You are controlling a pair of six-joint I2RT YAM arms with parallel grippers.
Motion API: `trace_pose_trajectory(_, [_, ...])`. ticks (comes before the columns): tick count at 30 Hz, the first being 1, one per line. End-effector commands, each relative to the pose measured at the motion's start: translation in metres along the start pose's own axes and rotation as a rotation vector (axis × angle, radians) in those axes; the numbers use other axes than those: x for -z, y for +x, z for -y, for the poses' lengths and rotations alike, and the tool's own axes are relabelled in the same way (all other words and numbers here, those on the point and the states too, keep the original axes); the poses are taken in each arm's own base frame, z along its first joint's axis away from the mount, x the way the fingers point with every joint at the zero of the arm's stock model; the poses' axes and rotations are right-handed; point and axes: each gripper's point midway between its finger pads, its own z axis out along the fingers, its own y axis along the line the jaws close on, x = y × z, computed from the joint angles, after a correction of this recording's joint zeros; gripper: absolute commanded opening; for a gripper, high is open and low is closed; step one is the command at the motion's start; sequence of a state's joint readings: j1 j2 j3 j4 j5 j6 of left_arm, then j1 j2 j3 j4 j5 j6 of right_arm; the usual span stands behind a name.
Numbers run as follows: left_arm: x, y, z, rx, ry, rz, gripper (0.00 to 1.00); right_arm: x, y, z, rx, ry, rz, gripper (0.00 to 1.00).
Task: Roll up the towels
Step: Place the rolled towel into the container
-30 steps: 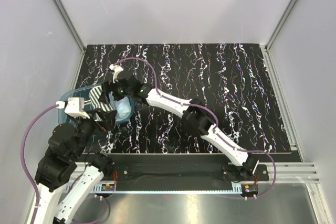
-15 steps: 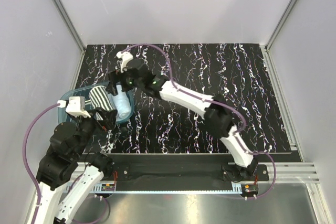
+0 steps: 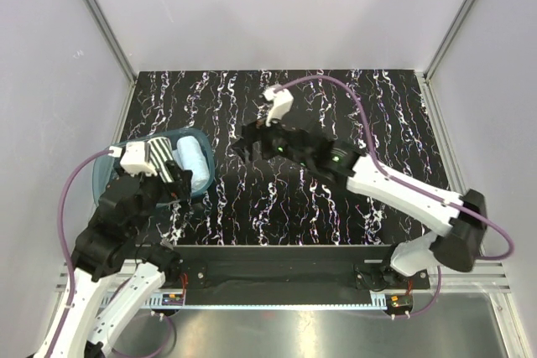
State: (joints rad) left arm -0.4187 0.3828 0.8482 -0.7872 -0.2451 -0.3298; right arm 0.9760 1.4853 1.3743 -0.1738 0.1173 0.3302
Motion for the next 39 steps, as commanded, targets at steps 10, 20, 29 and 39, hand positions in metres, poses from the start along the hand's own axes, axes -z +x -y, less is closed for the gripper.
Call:
trace_pose_trajectory(10, [-0.041, -0.060, -0.012, -0.015, -0.159, 0.223, 0.99, 0.090, -0.007, 0.040, -0.043, 0.126, 0.140, 1.00])
trace_pose_trajectory(20, [-0.069, -0.026, -0.044, -0.059, -0.230, 0.527, 0.93, 0.111, 0.008, 0.056, -0.085, 0.152, 0.186, 1.00])
trace_pose_trajectory(29, [-0.074, 0.014, -0.086, -0.124, -0.415, 0.587, 0.95, 0.114, 0.031, 0.056, -0.114, 0.086, 0.211, 1.00])
trace_pose_trajectory(39, [-0.080, 0.030, -0.104, -0.101, -0.491, 0.668, 0.94, 0.104, 0.050, 0.050, -0.097, 0.064, 0.102, 1.00])
